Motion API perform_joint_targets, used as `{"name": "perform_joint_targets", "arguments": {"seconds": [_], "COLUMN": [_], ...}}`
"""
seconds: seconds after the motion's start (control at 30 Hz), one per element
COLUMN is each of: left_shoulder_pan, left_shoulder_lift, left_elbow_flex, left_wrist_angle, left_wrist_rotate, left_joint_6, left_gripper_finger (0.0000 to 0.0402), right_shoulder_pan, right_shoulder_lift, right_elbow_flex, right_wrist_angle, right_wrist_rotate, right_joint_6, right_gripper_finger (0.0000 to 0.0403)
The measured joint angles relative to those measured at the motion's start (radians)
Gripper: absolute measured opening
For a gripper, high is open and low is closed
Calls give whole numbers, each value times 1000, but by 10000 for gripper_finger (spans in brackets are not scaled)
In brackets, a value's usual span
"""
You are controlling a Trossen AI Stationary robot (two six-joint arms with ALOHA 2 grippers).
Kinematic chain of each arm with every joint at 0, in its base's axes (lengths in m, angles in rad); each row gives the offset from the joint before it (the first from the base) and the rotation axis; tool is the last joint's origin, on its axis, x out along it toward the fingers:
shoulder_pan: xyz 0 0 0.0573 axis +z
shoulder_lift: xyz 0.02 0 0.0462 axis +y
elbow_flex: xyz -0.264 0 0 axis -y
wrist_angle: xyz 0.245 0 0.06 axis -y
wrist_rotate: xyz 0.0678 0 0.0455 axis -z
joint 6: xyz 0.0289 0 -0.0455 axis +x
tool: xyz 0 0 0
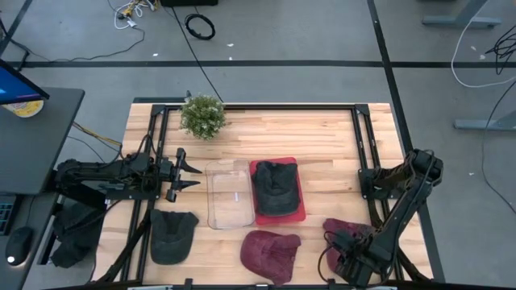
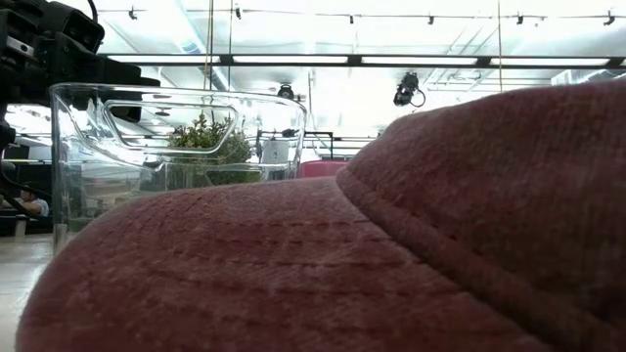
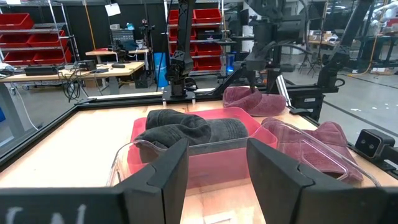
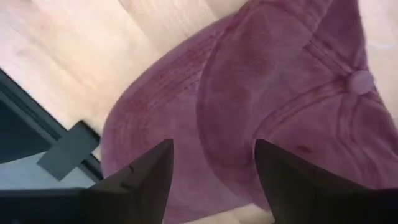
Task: Pick & Place hat
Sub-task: Put the right red cap into the transparent bin
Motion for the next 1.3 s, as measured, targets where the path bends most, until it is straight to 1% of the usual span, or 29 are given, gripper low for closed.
{"name": "perform_joint_targets", "arguments": {"seconds": [0.17, 0.37, 0.53, 0.67, 0.8, 0.9, 1.03, 1.3], "left_shoulder_pan": [0, 0, 0, 0, 0, 0, 0, 0], "left_shoulder_lift": [0, 0, 0, 0, 0, 0, 0, 0], "left_elbow_flex": [0, 0, 0, 0, 0, 0, 0, 0], "left_wrist_angle": [0, 0, 0, 0, 0, 0, 0, 0], "left_wrist_rotate": [0, 0, 0, 0, 0, 0, 0, 0], "left_joint_6": [0, 0, 0, 0, 0, 0, 0, 0], "left_gripper_finger": [167, 167, 167, 167, 167, 167, 167, 167], "right_shoulder_pan": [0, 0, 0, 0, 0, 0, 0, 1], "right_shoulder_lift": [-1, -5, -44, -90, -112, -113, -114, -114], "right_elbow_flex": [-56, -55, -51, -50, -49, -49, -85, -232], "right_wrist_angle": [81, 95, 93, 57, -18, -30, 64, 287], "right_wrist_rotate": [0, 0, 6, 43, 45, 46, 45, 45], "right_joint_6": [6, 2, -1, 12, 28, 4, -5, 14], "right_gripper_finger": [224, 224, 223, 223, 223, 223, 223, 221]}}
